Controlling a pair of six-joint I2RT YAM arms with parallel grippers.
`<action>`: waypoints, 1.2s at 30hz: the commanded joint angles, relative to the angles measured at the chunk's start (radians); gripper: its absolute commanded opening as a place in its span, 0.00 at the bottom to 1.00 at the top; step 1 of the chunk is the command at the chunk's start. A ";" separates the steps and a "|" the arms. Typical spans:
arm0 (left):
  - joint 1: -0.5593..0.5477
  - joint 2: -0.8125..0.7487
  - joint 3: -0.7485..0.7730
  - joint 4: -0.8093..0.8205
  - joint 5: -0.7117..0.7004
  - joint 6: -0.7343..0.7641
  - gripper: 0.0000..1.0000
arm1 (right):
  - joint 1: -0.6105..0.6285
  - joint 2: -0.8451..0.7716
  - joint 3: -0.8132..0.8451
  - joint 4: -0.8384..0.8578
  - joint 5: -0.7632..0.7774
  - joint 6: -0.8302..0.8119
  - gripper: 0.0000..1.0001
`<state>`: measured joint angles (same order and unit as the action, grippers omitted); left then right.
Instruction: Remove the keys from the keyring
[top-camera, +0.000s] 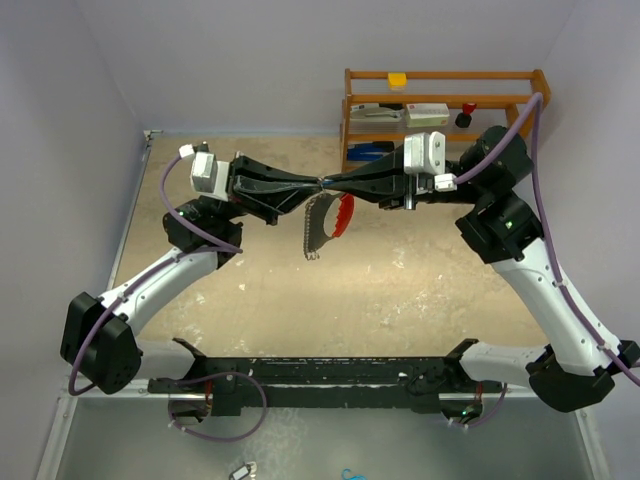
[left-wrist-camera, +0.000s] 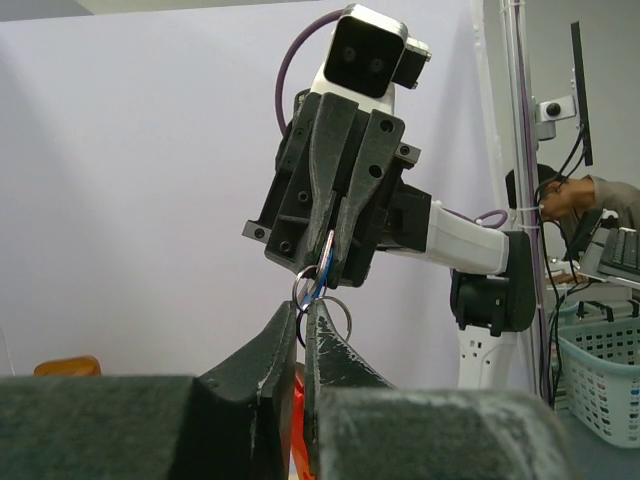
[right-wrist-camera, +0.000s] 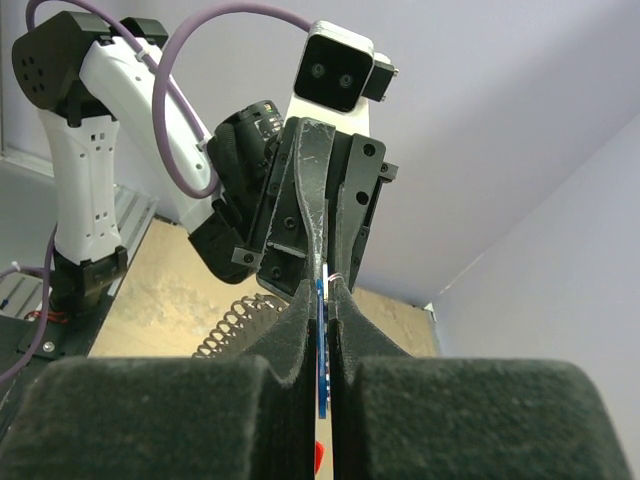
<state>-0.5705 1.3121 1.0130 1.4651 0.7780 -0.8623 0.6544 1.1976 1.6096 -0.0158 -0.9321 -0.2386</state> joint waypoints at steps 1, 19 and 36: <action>-0.002 0.005 0.053 0.009 -0.010 0.013 0.00 | 0.004 0.010 0.023 0.025 0.019 0.009 0.00; -0.002 0.022 0.061 0.001 0.016 -0.003 0.15 | 0.005 0.002 0.015 0.047 0.027 0.004 0.00; -0.002 0.037 0.062 -0.003 0.021 -0.009 0.00 | 0.005 -0.016 -0.001 0.067 0.029 0.007 0.00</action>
<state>-0.5705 1.3418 1.0309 1.4528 0.7933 -0.8639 0.6544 1.1988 1.6089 -0.0120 -0.9073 -0.2390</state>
